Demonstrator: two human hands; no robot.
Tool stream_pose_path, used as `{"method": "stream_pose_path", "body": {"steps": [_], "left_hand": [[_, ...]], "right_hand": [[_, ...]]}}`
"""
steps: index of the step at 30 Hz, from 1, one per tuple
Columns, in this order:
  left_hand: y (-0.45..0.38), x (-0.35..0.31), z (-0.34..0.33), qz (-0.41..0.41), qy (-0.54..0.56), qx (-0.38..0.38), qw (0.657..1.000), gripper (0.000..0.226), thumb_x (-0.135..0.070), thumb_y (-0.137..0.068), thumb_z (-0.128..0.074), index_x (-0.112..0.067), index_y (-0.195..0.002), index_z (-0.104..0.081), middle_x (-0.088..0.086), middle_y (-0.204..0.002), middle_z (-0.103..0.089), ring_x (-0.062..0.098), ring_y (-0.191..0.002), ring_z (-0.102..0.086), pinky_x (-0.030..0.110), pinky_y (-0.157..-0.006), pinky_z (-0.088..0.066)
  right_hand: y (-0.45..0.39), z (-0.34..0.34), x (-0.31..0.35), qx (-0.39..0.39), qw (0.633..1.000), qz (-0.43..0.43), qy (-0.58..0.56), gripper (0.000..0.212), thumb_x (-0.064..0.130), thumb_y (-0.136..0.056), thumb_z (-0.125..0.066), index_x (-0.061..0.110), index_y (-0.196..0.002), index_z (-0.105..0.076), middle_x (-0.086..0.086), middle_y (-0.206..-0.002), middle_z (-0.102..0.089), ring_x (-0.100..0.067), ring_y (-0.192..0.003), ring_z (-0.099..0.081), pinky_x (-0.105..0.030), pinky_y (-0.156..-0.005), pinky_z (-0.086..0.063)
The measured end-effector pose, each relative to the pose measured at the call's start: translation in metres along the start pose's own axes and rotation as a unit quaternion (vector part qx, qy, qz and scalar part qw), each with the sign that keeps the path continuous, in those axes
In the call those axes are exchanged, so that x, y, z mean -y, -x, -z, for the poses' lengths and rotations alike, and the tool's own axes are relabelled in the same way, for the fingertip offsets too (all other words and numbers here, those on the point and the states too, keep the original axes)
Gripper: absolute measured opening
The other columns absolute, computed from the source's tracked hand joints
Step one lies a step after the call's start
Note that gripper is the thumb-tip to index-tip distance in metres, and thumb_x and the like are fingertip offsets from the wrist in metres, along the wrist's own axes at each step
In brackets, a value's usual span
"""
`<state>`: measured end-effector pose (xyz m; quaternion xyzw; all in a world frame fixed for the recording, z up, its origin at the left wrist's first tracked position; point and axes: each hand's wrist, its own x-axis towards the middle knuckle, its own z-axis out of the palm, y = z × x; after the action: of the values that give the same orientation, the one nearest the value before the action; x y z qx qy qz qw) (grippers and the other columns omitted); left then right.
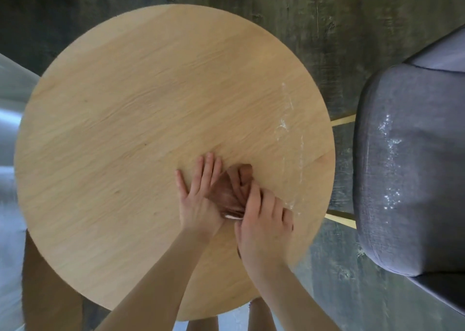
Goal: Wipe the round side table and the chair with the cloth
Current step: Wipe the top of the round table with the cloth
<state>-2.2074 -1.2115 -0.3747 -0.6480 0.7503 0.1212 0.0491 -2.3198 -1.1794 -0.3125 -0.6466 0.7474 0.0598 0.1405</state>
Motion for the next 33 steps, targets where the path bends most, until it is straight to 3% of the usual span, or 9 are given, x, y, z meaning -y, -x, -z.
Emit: {"method": "stream_pose_path", "body": {"steps": [4, 6, 10, 14, 21, 24, 28, 31, 33], "left_hand": [[0.0, -0.002, -0.001, 0.012, -0.004, -0.022, 1.0, 0.072, -0.051, -0.083, -0.033, -0.014, -0.144, -0.021, 0.001, -0.154, -0.022, 0.015, -0.145, 0.006, 0.05, -0.111, 0.007], [0.001, -0.002, 0.001, 0.014, -0.002, -0.018, 1.0, 0.063, -0.047, -0.09, -0.026, -0.013, -0.143, -0.027, 0.004, -0.152, -0.031, 0.019, -0.141, -0.011, 0.051, -0.111, 0.003], [-0.002, -0.006, 0.003, 0.037, 0.006, -0.022, 0.999, 0.055, -0.034, -0.091, -0.027, -0.014, -0.141, -0.029, 0.007, -0.147, -0.043, 0.019, -0.136, -0.021, 0.055, -0.109, -0.009], [-0.002, -0.007, 0.005, 0.039, -0.009, -0.022, 0.999, 0.055, -0.033, -0.09, -0.028, -0.013, -0.141, -0.031, 0.008, -0.145, -0.045, 0.019, -0.135, -0.022, 0.06, -0.111, -0.016], [-0.003, -0.007, 0.004, 0.044, -0.008, -0.021, 0.999, 0.055, -0.034, -0.09, -0.027, -0.013, -0.141, -0.031, 0.006, -0.146, -0.044, 0.019, -0.134, -0.022, 0.063, -0.104, -0.019], [-0.002, -0.011, 0.003, 0.041, -0.013, -0.026, 0.999, 0.054, -0.034, -0.09, -0.028, -0.013, -0.14, -0.035, 0.007, -0.144, -0.046, 0.022, -0.136, -0.027, 0.063, -0.104, -0.016], [-0.002, -0.003, 0.004, 0.041, 0.004, -0.005, 0.999, 0.052, -0.038, -0.083, -0.031, -0.019, -0.123, -0.059, 0.006, -0.116, -0.07, 0.027, -0.124, -0.054, 0.057, -0.116, -0.004], [-0.006, 0.003, 0.006, 0.034, -0.033, -0.008, 0.999, 0.046, -0.035, -0.08, -0.035, -0.016, -0.101, -0.071, 0.005, -0.097, -0.075, 0.027, -0.115, -0.056, 0.063, -0.11, -0.02], [-0.007, -0.003, 0.006, 0.033, -0.013, -0.016, 0.999, 0.046, -0.034, -0.084, -0.035, -0.014, -0.115, -0.062, 0.007, -0.121, -0.066, 0.023, -0.127, -0.036, 0.062, -0.109, -0.017]], "right_hand": [[-0.002, -0.011, -0.007, -0.048, 0.998, 0.033, 0.032, 0.051, 0.019, -0.068, -0.063, 0.019, -0.117, -0.052, -0.01, -0.09, -0.064, -0.028, -0.071, -0.058, -0.037, -0.059, -0.046], [-0.002, -0.01, -0.02, -0.068, 0.996, 0.035, 0.039, 0.045, 0.014, -0.073, -0.05, 0.022, -0.117, -0.05, -0.01, -0.092, -0.063, -0.029, -0.072, -0.059, -0.037, -0.058, -0.046], [-0.008, -0.006, -0.071, -0.06, 0.995, -0.062, 0.046, 0.072, 0.007, -0.051, -0.078, 0.02, -0.116, -0.048, -0.016, -0.099, -0.063, -0.035, -0.077, -0.061, -0.04, -0.059, -0.049], [-0.019, -0.003, -0.104, -0.09, 0.986, -0.119, 0.078, 0.068, -0.003, -0.054, -0.074, 0.018, -0.114, -0.049, -0.021, -0.097, -0.063, -0.035, -0.072, -0.06, -0.037, -0.057, -0.047], [-0.037, 0.015, -0.11, -0.159, 0.951, -0.242, -0.105, 0.061, -0.004, -0.064, -0.057, 0.014, -0.121, -0.046, -0.03, -0.109, -0.055, -0.042, -0.095, -0.051, -0.051, -0.07, -0.046], [-0.044, 0.032, -0.077, -0.187, 0.967, -0.114, -0.132, 0.063, 0.012, -0.059, -0.037, 0.014, -0.122, -0.047, -0.027, -0.11, -0.058, -0.043, -0.093, -0.057, -0.048, -0.07, -0.051], [-0.047, 0.017, 0.008, -0.118, 0.983, 0.109, -0.085, 0.05, 0.02, -0.066, -0.05, 0.023, -0.115, -0.058, -0.012, -0.101, -0.067, -0.031, -0.08, -0.063, -0.034, -0.063, -0.052], [-0.069, 0.01, 0.023, -0.085, 0.989, 0.099, -0.067, 0.043, 0.021, -0.069, -0.054, 0.024, -0.11, -0.064, -0.011, -0.095, -0.068, -0.031, -0.074, -0.063, -0.033, -0.059, -0.051], [-0.081, 0.014, -0.002, -0.096, 0.993, 0.066, -0.033, 0.045, 0.015, -0.068, -0.056, 0.02, -0.112, -0.062, -0.017, -0.097, -0.066, -0.038, -0.076, -0.061, -0.039, -0.06, -0.051]]}}
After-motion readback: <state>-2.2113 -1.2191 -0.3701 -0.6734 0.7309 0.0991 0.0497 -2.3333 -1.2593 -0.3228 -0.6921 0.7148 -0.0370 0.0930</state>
